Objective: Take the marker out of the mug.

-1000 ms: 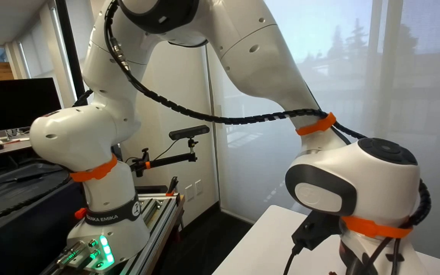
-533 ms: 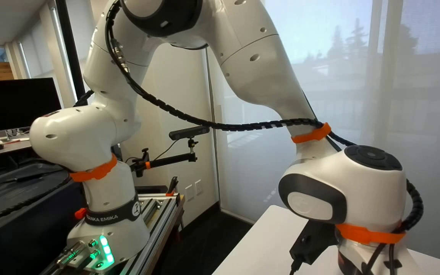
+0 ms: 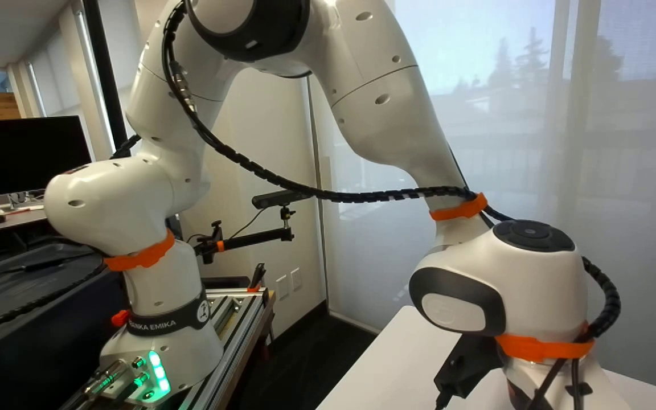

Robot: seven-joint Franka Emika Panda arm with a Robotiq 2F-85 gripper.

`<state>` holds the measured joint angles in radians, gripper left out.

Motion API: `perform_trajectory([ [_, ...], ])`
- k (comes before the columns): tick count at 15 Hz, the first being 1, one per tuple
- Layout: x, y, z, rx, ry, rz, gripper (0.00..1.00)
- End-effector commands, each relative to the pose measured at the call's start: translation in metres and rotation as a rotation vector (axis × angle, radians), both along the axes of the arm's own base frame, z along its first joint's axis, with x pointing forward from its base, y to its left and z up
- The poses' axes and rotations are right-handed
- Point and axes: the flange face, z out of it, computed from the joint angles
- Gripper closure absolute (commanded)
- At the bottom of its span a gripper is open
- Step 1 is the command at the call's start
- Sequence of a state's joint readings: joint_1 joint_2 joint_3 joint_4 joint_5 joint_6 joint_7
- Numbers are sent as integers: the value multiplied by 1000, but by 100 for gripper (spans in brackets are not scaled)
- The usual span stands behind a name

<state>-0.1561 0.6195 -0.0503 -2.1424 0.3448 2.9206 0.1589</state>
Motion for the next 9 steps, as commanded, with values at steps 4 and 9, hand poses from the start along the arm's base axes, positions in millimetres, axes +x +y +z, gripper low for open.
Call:
perform_trajectory([
  [4,6,16,53,-1,-144,-110,0],
  [9,15,8,107,-23,-256,-184,0],
])
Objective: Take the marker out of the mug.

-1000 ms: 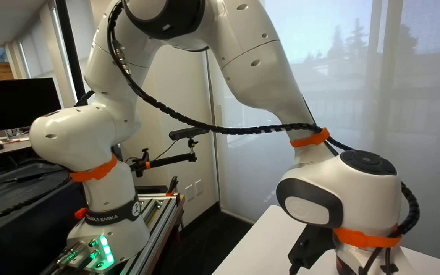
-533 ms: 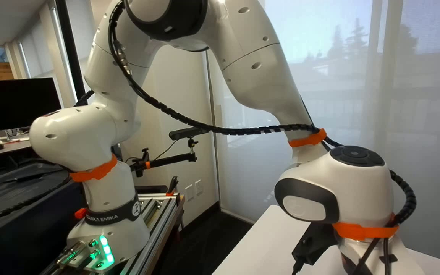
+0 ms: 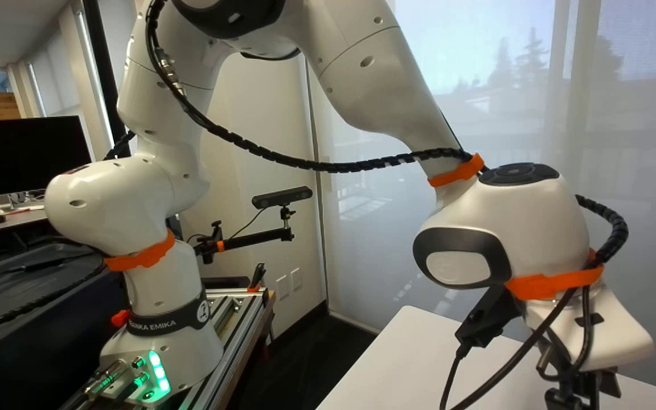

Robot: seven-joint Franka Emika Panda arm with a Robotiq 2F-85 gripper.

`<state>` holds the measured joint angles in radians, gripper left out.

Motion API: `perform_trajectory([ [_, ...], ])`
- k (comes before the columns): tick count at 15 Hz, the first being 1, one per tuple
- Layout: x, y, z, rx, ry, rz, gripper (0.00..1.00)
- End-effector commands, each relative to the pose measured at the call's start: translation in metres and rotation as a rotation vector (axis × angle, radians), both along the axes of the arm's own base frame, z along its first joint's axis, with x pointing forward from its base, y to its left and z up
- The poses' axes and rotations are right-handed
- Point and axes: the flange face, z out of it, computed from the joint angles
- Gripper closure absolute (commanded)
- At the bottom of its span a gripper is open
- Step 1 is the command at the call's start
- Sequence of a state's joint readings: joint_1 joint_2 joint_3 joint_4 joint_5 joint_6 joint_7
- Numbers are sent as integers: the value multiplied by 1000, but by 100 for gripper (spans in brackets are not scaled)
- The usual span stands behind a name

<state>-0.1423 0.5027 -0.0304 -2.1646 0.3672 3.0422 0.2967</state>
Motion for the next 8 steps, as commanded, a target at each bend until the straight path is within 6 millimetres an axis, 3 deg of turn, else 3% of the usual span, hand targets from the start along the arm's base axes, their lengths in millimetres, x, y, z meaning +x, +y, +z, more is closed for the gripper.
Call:
perform_trajectory([
  [1,-6,-6,43,-12,-56,-46,0],
  [4,-4,-30,75,-21,-68,-83,0],
  [5,2,-24,54,-27,-71,-58,0],
  [8,-1,-37,71,-29,-77,-79,0],
])
